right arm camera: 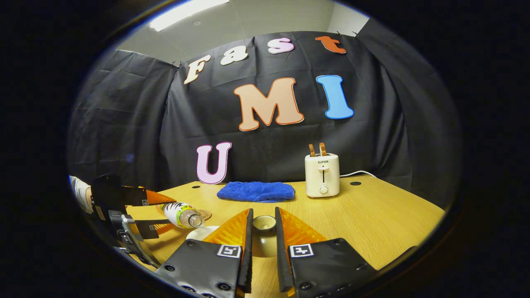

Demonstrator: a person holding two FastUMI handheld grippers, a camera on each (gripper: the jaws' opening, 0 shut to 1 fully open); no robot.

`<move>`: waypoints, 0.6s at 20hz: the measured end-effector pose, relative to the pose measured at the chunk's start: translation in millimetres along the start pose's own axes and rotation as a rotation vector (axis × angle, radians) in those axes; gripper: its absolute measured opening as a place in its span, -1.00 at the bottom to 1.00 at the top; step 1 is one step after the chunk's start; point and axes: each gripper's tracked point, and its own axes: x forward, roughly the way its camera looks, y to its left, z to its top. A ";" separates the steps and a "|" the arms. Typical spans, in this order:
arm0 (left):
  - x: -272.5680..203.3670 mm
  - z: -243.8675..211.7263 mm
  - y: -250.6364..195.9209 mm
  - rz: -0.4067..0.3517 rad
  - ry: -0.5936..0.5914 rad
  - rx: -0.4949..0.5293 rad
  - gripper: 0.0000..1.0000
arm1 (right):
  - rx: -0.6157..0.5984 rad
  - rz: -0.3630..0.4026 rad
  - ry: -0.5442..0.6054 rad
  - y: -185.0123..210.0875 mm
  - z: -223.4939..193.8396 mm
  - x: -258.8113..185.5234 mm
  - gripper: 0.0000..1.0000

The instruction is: Open the teacup lid with one hand, grasp the water bottle and pour water into the teacup with the other hand; after pouring, place the water bottle on the coaster and then close the teacup lid.

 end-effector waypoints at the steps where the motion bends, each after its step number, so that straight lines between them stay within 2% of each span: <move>1: -0.3 -1.6 0.2 -0.001 0.004 0.022 0.09 | 0.001 0.000 0.000 0.0 -0.3 0.0 -0.43; 5: -2.5 -3.2 2.5 -0.003 0.006 0.123 0.08 | -0.001 0.001 -0.002 0.3 0.3 0.1 -0.43; 12: -5.9 -3.2 6.3 0.010 0.016 0.220 0.08 | -0.003 -0.002 -0.004 -0.8 2.0 -0.2 -0.41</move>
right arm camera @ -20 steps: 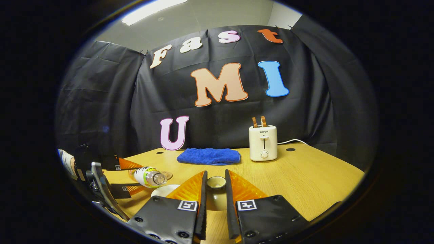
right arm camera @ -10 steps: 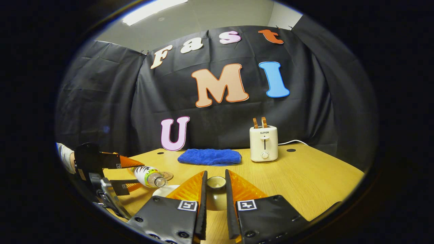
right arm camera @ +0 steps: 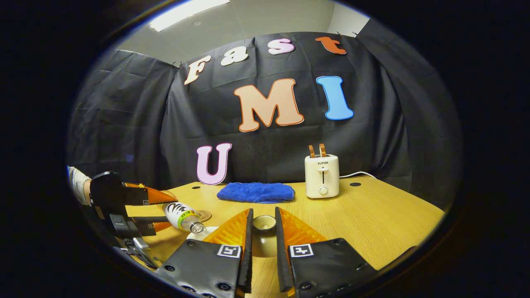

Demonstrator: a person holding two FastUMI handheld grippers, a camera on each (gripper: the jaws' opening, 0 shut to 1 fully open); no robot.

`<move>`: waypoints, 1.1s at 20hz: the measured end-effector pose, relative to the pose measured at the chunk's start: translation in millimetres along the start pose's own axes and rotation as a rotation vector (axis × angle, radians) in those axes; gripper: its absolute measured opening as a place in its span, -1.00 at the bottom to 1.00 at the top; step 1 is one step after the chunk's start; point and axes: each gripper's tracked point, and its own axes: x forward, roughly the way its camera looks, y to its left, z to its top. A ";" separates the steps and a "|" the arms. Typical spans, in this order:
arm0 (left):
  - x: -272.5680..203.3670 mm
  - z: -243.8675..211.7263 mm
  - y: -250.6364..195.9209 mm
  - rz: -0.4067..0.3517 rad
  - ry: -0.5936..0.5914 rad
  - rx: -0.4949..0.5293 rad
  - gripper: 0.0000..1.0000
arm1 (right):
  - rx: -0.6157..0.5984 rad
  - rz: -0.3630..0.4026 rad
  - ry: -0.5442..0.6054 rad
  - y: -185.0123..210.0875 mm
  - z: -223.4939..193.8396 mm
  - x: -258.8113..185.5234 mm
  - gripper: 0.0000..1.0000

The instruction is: Open the teacup lid with one hand, grasp the water bottle and pour water into the teacup with the other hand; after pouring, place the water bottle on the coaster and then close the teacup lid.

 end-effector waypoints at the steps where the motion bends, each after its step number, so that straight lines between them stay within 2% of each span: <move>1: -0.2 -0.2 0.6 0.000 0.001 0.011 0.09 | 0.000 0.000 0.001 -0.7 -0.8 -0.2 -0.43; 22: 0.1 -8.4 21.8 0.026 0.011 0.269 0.11 | 0.007 0.007 -0.010 -1.2 5.2 -2.9 -0.44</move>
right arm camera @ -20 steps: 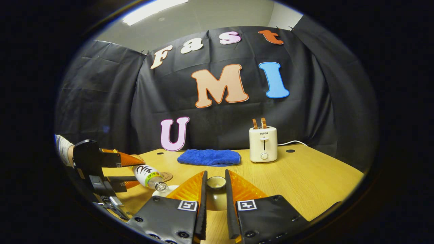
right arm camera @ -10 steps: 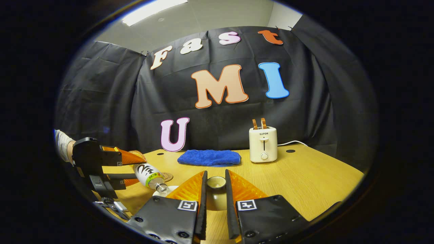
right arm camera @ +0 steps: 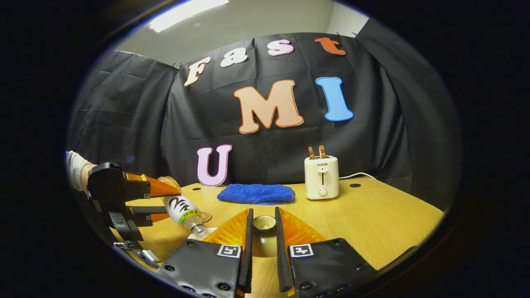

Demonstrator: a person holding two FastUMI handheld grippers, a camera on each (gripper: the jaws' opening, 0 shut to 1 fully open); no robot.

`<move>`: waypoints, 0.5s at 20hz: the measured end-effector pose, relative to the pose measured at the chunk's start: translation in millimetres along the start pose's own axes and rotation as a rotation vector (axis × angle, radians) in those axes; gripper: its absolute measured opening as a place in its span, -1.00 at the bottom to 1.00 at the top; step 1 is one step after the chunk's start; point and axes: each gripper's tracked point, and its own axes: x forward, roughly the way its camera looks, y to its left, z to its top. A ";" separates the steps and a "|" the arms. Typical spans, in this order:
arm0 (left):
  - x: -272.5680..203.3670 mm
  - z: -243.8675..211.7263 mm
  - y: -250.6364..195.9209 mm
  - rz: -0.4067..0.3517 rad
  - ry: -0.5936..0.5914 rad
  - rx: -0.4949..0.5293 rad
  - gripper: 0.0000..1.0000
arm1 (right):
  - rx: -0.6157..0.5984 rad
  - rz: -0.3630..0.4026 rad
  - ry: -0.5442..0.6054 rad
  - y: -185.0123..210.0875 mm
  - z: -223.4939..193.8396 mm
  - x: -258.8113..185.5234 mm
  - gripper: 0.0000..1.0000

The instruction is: Open the teacup lid with one hand, grasp the water bottle and pour water into the teacup with the other hand; after pouring, place the water bottle on the coaster and then close the teacup lid.

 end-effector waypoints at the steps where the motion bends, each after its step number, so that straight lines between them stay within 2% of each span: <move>1: 0.4 -0.9 1.3 -0.004 0.003 0.014 0.09 | -0.001 0.000 -0.001 0.5 0.7 -0.4 -0.43; 4: -0.7 -0.9 4.4 -0.010 0.000 0.046 0.09 | 0.001 0.005 -0.004 2.0 2.1 -0.2 -0.43; 10: 3.1 -2.8 31.4 0.025 0.010 0.108 0.10 | 0.003 0.013 -0.011 2.9 5.1 -1.5 -0.43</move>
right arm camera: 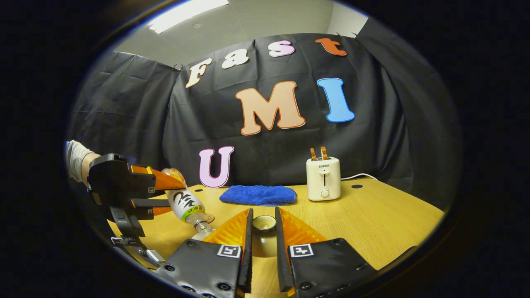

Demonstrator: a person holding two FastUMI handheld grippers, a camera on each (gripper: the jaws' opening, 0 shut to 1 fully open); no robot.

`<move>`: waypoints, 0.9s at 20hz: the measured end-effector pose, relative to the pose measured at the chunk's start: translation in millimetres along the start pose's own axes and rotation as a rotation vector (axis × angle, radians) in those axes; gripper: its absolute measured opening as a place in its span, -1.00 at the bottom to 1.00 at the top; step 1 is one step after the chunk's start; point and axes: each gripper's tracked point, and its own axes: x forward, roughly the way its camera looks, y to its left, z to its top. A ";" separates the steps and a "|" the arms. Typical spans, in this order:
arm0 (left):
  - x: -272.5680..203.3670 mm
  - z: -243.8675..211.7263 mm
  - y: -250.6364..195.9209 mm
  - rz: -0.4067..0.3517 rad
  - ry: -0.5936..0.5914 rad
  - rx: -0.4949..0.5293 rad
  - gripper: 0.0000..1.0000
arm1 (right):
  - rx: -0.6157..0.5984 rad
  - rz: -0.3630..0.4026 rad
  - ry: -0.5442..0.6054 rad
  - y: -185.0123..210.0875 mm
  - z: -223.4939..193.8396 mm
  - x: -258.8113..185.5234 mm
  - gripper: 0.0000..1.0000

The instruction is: Open the teacup lid with one hand, grasp the water bottle and pour water into the teacup with the other hand; after pouring, place the water bottle on the coaster and then close the teacup lid.

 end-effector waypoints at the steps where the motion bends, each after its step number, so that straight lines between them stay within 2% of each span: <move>1: 0.1 0.1 4.0 0.005 0.001 0.017 0.10 | 0.001 -0.002 -0.002 -2.0 0.1 -0.3 -0.44; 14: -8.3 -10.8 39.4 0.037 0.037 0.161 0.10 | 0.014 0.005 0.001 -0.6 -0.2 -0.4 -0.43; 18: -9.1 -9.8 40.6 0.039 0.037 0.174 0.10 | 0.010 0.010 -0.001 1.4 0.6 -0.1 -0.43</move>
